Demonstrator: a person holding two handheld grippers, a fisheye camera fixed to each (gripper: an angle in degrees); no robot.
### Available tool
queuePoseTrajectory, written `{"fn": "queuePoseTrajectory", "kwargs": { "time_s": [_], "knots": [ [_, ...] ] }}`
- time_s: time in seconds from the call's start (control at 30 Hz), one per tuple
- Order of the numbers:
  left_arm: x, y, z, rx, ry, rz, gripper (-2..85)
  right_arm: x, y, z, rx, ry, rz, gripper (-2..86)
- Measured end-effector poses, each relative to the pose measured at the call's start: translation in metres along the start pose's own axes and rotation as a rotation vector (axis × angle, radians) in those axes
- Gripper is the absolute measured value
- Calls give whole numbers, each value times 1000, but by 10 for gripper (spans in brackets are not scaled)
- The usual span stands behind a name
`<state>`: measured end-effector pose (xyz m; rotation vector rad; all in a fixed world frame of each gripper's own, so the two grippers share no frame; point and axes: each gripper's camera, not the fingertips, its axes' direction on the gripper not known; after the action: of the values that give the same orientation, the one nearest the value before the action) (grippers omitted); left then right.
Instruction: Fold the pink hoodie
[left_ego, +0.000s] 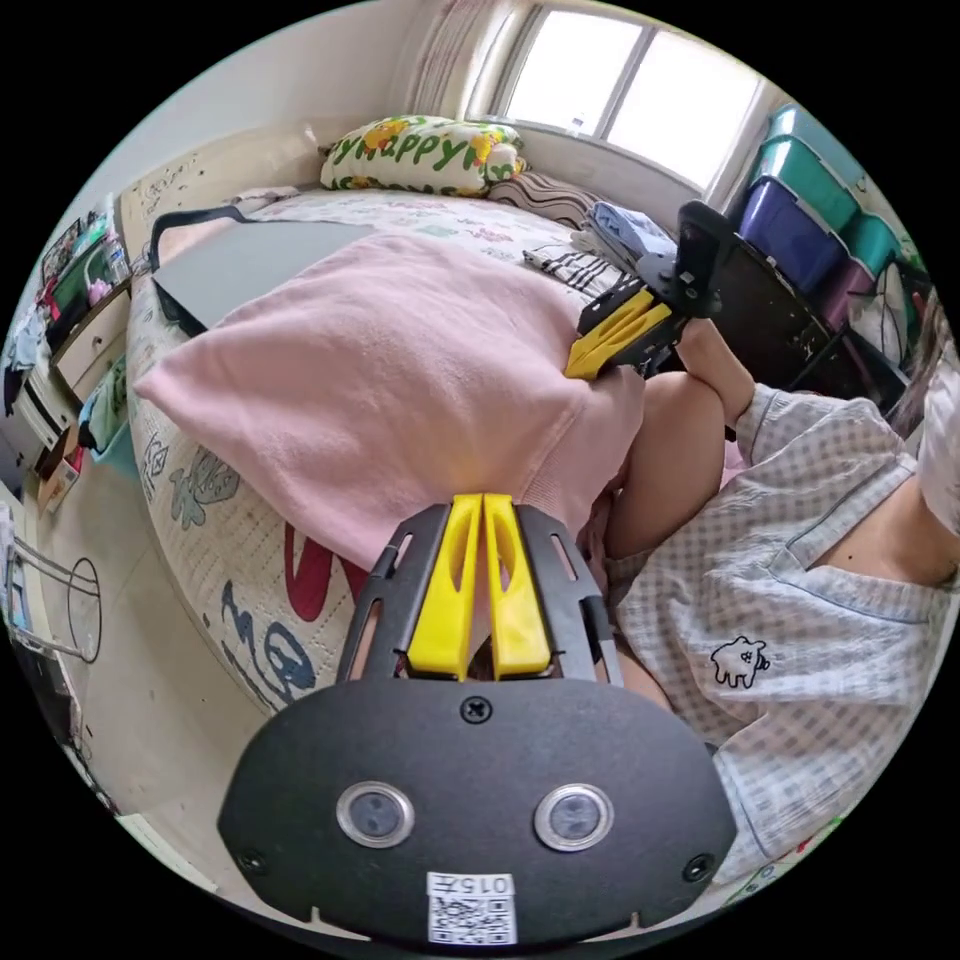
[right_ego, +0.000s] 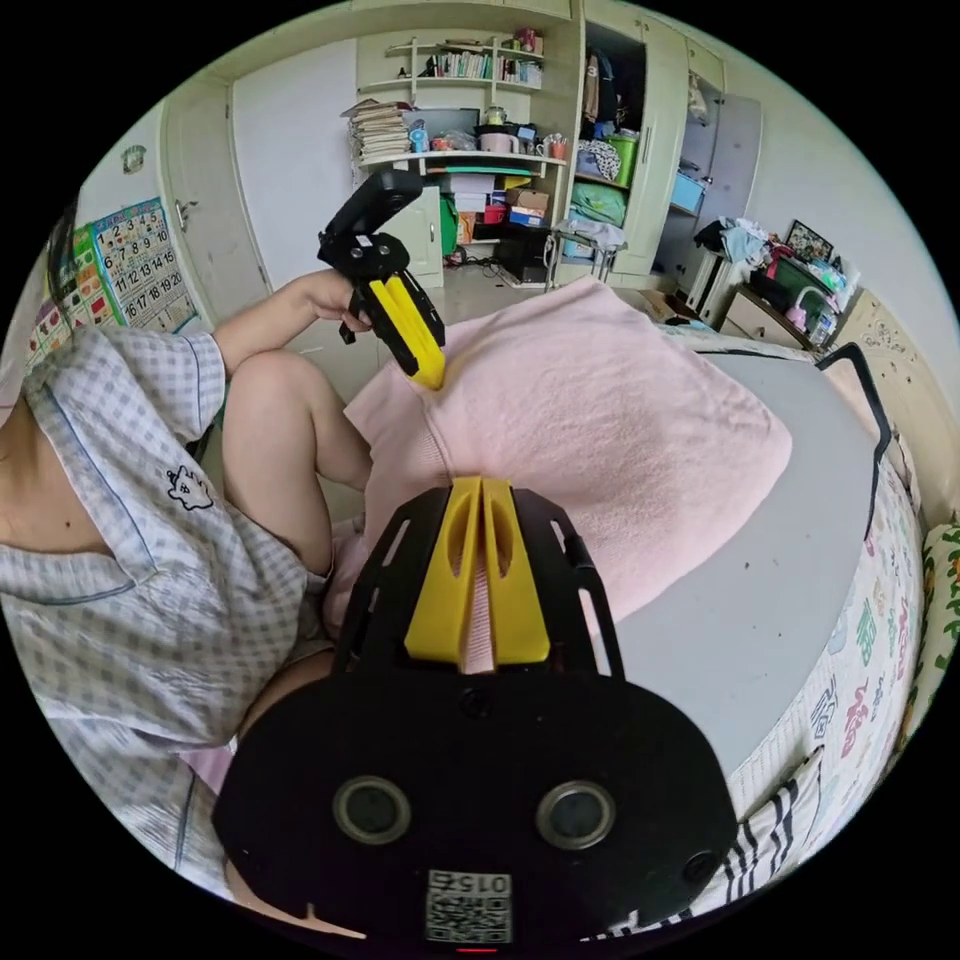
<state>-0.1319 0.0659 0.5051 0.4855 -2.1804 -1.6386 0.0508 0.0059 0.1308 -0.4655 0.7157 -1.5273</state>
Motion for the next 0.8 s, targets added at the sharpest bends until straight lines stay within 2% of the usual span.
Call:
{"fn": "queuePoseTrajectory", "kwargs": {
  "time_s": [0.1,0.17,0.23,0.3,0.37,0.47,0.63,0.8],
  "knots": [
    [-25,21,-35,187,28,-48,12,27,15,-27,90,-127,71,11],
    [-68,53,-70,415,105,-199,50,57,35,-61,258,-246,149,42],
    [-104,79,-85,544,108,-332,67,84,54,-85,399,-252,249,50],
    [-141,99,-91,603,62,-469,85,115,74,-103,522,-245,386,58],
    [-193,114,-88,610,134,-590,122,156,95,-114,598,-296,533,92],
    [-249,132,-62,569,262,-692,151,196,106,-106,519,-321,675,142],
    [-311,151,-26,644,573,-682,169,238,96,-79,317,-339,752,173],
    [-345,140,-15,590,646,-616,191,266,74,-62,191,-388,741,187]
  ]
}}
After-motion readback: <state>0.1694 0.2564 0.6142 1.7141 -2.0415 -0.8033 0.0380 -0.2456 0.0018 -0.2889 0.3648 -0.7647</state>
